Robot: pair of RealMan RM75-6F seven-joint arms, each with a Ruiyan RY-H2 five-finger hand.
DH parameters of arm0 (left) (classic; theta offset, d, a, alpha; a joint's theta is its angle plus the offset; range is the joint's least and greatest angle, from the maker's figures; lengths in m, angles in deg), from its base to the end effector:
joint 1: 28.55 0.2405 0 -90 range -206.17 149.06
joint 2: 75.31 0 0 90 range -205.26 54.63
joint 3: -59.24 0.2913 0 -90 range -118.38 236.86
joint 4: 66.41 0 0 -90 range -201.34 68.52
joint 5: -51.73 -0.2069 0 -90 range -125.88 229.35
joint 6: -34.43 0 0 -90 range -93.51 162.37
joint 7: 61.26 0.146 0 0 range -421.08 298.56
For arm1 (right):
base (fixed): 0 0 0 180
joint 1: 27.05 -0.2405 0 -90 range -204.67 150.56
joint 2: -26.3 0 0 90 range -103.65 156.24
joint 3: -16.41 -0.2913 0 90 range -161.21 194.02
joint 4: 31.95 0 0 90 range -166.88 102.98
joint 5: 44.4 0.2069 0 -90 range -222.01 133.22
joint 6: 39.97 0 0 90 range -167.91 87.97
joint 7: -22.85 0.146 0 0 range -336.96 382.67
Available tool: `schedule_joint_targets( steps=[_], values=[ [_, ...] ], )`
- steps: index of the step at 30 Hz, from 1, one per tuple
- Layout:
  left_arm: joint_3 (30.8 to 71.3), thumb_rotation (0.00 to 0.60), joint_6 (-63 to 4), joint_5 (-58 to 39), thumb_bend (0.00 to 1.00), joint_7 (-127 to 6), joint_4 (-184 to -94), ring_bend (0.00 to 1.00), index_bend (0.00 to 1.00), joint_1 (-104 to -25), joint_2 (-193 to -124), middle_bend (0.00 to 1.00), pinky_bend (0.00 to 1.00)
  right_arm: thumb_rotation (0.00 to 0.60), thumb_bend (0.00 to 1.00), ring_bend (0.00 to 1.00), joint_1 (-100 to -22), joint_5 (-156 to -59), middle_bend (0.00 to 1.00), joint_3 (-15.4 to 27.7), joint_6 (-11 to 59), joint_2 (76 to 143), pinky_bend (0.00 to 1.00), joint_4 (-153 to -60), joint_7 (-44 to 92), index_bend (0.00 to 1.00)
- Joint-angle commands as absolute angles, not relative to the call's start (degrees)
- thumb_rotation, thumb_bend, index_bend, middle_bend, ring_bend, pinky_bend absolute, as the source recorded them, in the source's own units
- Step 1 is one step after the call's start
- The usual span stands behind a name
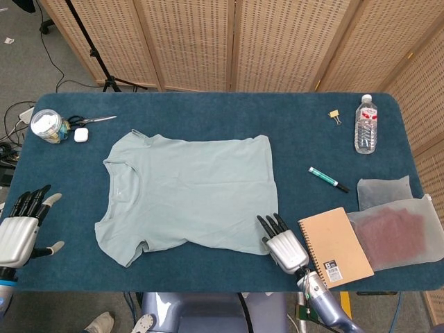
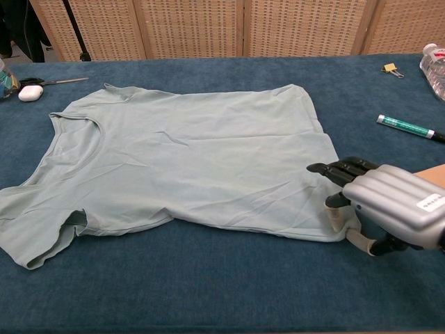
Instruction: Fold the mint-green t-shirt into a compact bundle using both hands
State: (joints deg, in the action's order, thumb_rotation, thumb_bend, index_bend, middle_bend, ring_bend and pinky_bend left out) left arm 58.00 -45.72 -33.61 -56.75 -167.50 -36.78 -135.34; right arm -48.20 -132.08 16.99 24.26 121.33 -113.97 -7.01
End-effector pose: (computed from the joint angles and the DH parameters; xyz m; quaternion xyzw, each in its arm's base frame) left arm -0.3122 0.1950 0.1731 -0.6292 -0.4036 -0.3709 0.5510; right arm -0.2420 -0.2316 -0.0561 0.7993 -0.2861 0.3191 0.4213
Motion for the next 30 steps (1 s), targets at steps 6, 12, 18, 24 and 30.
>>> schedule_joint_targets(
  steps=[6, 12, 18, 24, 30],
  values=[
    [58.59, 0.6, -45.72, -35.85, 0.0, -56.49, -166.47, 0.0, 0.0, -37.22, -136.36, 0.0, 0.0, 0.6, 0.62, 0.0, -48.43, -136.83, 0.02, 17.96, 28.51, 121.95, 0.0, -110.26, 0.47, 0.66],
    [59.69, 0.6, -47.12, -40.76, 0.0, -59.33, -162.89, 0.0, 0.0, -37.58, -138.28, 0.0, 0.0, 0.6, 0.63, 0.0, -48.47, -140.13, 0.03, 19.03, 31.52, 120.91, 0.0, -108.81, 6.2, 0.67],
    [61.9, 0.6, -49.79, -48.23, 0.0, -66.23, -154.23, 0.0, 0.0, -38.23, -142.98, 0.0, 0.0, 0.6, 0.65, 0.0, -48.15, -143.54, 0.04, 20.57, 35.05, 119.5, 0.0, -106.42, 11.68, 0.67],
    [63.31, 0.6, -53.21, -51.98, 0.0, -69.24, -145.57, 0.0, 0.0, -37.79, -148.86, 0.0, 0.0, 0.6, 0.65, 0.0, -48.06, -144.61, 0.04, 21.31, 36.04, 119.74, 0.0, -103.46, 15.06, 0.68],
    [64.51, 0.6, -53.28, -52.13, 0.0, -69.44, -140.72, 0.0, 0.07, -37.15, -153.26, 0.0, 0.0, 0.6, 0.65, 0.0, -48.12, -145.33, 0.04, 21.39, 36.99, 120.15, 0.0, -101.78, 16.75, 0.68]
  ],
)
